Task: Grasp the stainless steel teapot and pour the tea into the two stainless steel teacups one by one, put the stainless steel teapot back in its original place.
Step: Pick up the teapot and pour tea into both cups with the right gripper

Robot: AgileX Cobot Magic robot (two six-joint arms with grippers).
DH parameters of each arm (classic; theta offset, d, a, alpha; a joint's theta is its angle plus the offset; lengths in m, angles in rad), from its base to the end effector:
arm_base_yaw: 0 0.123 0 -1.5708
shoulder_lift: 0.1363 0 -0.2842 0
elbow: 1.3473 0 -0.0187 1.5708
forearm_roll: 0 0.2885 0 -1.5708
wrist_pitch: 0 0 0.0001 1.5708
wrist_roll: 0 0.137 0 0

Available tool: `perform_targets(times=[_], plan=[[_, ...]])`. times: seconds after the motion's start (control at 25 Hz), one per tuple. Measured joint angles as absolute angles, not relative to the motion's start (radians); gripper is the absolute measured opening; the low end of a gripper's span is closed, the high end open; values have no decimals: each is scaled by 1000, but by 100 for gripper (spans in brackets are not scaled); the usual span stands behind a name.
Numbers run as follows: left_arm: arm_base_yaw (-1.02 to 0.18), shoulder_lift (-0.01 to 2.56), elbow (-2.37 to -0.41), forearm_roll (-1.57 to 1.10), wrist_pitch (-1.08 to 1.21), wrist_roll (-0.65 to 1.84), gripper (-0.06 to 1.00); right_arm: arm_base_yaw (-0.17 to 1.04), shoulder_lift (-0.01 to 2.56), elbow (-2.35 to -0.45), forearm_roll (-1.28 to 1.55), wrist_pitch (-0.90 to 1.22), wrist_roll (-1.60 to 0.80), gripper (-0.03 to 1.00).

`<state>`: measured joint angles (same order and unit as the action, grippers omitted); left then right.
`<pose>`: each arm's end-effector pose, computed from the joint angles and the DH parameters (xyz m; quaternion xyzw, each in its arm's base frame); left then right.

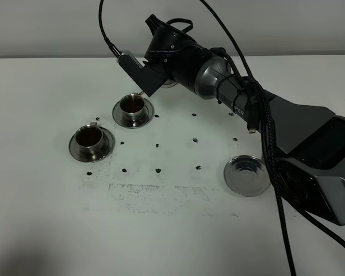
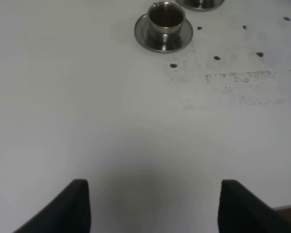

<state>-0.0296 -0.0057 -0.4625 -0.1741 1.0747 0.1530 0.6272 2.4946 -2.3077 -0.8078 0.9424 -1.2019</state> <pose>0.0708 -0.0230 0.2615 0.0811 0.8579 -0.0559 0.5044 0.5404 0.2927 0.1675 -0.7886 0.4307 -0.4203 0.1263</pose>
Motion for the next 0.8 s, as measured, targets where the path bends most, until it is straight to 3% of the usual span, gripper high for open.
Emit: perform_targets(times=[0.8], plan=[[-30,-6,-462,-174,1075,153,55,565,2421,-2308,-479,1076,-1150,19]])
